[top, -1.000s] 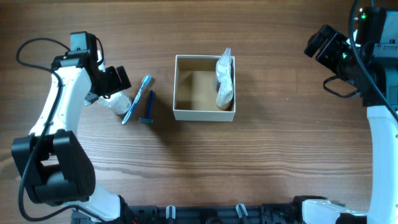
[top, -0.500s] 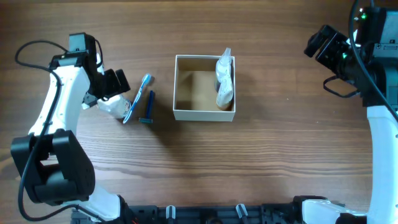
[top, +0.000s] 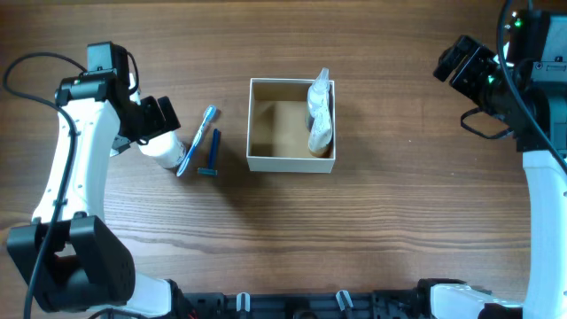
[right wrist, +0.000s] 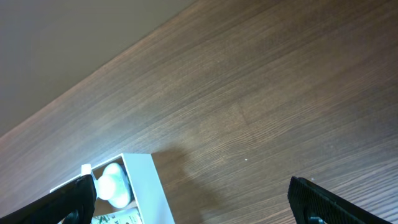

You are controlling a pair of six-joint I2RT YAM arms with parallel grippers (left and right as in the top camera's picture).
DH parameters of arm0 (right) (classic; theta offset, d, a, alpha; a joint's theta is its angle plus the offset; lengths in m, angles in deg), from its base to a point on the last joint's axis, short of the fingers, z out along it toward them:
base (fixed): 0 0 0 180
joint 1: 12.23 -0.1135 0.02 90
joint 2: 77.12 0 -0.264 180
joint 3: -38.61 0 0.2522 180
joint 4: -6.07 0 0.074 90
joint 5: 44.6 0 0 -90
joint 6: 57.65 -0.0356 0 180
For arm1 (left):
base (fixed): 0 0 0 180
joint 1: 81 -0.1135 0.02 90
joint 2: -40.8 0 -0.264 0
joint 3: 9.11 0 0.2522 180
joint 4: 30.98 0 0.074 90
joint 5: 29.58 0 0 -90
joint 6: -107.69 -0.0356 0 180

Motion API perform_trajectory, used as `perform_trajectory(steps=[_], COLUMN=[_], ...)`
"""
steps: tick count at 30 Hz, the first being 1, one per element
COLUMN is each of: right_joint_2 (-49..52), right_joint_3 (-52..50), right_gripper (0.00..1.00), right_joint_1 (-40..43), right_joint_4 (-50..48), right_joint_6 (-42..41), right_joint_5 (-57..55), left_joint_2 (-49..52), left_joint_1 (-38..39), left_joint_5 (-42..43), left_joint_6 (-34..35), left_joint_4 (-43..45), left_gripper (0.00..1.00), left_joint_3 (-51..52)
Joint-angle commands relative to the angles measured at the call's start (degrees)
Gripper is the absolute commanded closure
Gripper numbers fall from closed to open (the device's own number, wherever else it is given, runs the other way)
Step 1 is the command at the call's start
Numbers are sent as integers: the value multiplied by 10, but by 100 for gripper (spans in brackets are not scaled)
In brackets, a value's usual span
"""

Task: Pack container
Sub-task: 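Grasp the cotton swab tub with the left gripper, then carry the swab tub right and set it in the box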

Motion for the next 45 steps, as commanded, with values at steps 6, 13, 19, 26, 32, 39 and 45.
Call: perform_trajectory(steps=[6,13,19,26,32,39,45], right_joint_2=[0,0,0,0,0,0,0], right_joint_3=[0,0,0,0,0,0,0], right_gripper=[0,0,0,0,0,0,0], right_joint_1=[-2,-2,-2,-2,-2,-2,-2], right_joint_4=[-2,-2,-2,-2,-2,-2,-2], right_joint_6=[-7,-7,-7,-7,-7,-7,-7], right_joint_5=[5,5,5,5,5,5,5], left_joint_2=[85,119,112,49,-21,9,109], left_joint_1=[-2,-2,-2,5,94,280,340], left_joint_5=[-12,-10,-10,10,130,43,20], left_joint_6=[6,7,6,7,19,24,56], left_joint_4=[17,19,-5,-79,-43,29,66], left_gripper=[0,1,22,29,30,23,22], left_joint_3=[-9,-9,-12,-112,-172,-172,-171])
